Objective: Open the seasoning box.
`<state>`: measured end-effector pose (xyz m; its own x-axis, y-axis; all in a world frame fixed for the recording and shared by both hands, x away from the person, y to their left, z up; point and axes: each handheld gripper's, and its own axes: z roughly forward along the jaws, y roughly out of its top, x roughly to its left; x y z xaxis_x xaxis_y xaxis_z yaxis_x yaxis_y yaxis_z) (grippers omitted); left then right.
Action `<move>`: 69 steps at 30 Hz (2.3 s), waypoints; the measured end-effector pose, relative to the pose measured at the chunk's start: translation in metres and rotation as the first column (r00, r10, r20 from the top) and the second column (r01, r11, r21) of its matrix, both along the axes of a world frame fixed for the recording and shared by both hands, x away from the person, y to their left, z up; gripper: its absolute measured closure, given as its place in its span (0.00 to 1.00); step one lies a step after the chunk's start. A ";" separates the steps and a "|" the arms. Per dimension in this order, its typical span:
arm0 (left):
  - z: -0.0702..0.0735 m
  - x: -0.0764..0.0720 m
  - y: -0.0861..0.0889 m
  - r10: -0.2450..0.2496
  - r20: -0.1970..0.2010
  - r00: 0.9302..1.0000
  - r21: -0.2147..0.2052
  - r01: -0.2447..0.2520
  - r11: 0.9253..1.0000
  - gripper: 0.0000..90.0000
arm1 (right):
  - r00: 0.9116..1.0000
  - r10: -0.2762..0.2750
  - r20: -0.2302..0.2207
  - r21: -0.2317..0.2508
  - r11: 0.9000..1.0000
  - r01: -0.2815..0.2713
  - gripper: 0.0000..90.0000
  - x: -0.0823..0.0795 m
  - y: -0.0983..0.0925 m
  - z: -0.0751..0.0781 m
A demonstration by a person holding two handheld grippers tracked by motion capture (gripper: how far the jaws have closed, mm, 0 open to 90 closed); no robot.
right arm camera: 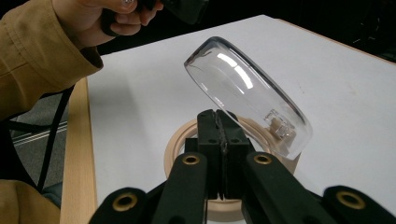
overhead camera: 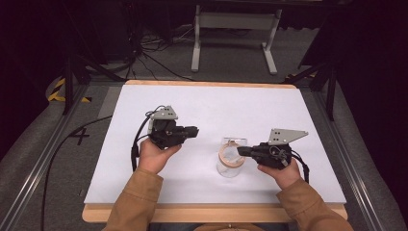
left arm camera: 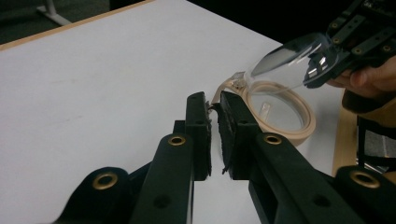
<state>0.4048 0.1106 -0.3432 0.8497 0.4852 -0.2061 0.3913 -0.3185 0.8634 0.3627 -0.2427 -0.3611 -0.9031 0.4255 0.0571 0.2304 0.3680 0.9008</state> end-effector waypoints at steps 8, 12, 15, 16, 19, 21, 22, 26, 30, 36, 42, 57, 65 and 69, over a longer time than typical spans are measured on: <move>-0.003 -0.008 0.021 0.052 -0.016 0.999 -0.009 -0.053 0.999 0.90 | 1.000 0.000 0.007 0.011 1.000 0.000 1.00 0.011 -0.001 0.002; -0.006 -0.010 0.026 0.059 -0.025 0.998 -0.011 -0.060 0.998 0.88 | 1.000 -0.009 0.006 0.018 1.000 0.009 1.00 0.018 -0.003 0.003; -0.009 -0.010 0.029 0.064 -0.035 0.997 0.004 -0.064 0.998 0.87 | 1.000 -0.020 0.009 0.020 1.000 0.019 1.00 0.022 -0.003 0.003; -0.011 -0.010 0.030 0.070 -0.041 0.997 0.004 -0.070 0.998 0.87 | 1.000 -0.024 0.006 0.020 0.999 0.024 1.00 0.024 -0.004 0.003; -0.015 -0.010 0.033 0.072 -0.058 0.996 0.010 -0.072 0.997 0.87 | 0.999 -0.047 0.004 0.025 0.999 0.047 1.00 0.029 -0.006 0.001; -0.016 -0.010 0.033 0.074 -0.062 0.995 0.020 -0.073 0.997 0.87 | 0.998 -0.065 -0.005 0.027 0.998 0.065 1.00 0.032 -0.007 0.000; -0.017 -0.010 0.034 0.073 -0.065 0.995 0.020 -0.072 0.997 0.87 | 0.997 -0.073 -0.002 0.024 0.997 0.073 1.00 0.033 -0.008 0.000; -0.017 -0.009 0.034 0.076 -0.060 0.995 0.024 -0.075 0.997 0.87 | 0.995 -0.097 -0.004 0.023 0.995 0.097 1.00 0.038 -0.012 -0.002; -0.018 -0.009 0.033 0.074 -0.069 0.995 0.022 -0.073 0.997 0.87 | 0.994 -0.108 -0.007 0.035 0.994 0.108 1.00 0.039 -0.017 -0.001; -0.015 -0.009 0.032 0.068 -0.059 0.996 0.016 -0.067 0.998 0.85 | 0.995 -0.099 0.009 0.037 0.994 0.099 0.99 0.035 -0.018 0.002; -0.008 -0.011 0.034 0.076 -0.030 0.997 0.037 -0.075 0.996 0.83 | 0.996 -0.088 0.022 0.029 0.996 0.087 0.98 0.032 -0.026 0.010; -0.002 -0.012 0.054 0.209 0.011 0.978 0.136 -0.209 0.968 0.72 | 0.976 -0.218 0.002 0.007 0.976 0.218 0.85 0.036 -0.077 0.027; -0.011 -0.004 0.066 0.258 -0.029 0.966 0.157 -0.250 0.955 0.70 | 0.946 -0.325 -0.020 -0.038 0.945 0.324 0.80 0.046 -0.100 0.021; -0.019 0.002 0.070 0.268 -0.053 0.962 0.162 -0.257 0.953 0.69 | 0.921 -0.388 -0.043 -0.063 0.921 0.385 0.79 0.052 -0.114 0.013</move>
<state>0.4064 0.1804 -0.3622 0.6733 0.7196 -0.1697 0.5392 -0.3208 0.7787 0.4150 -0.3565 -0.3480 -0.6638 0.7447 0.0691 0.4115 0.2864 0.8652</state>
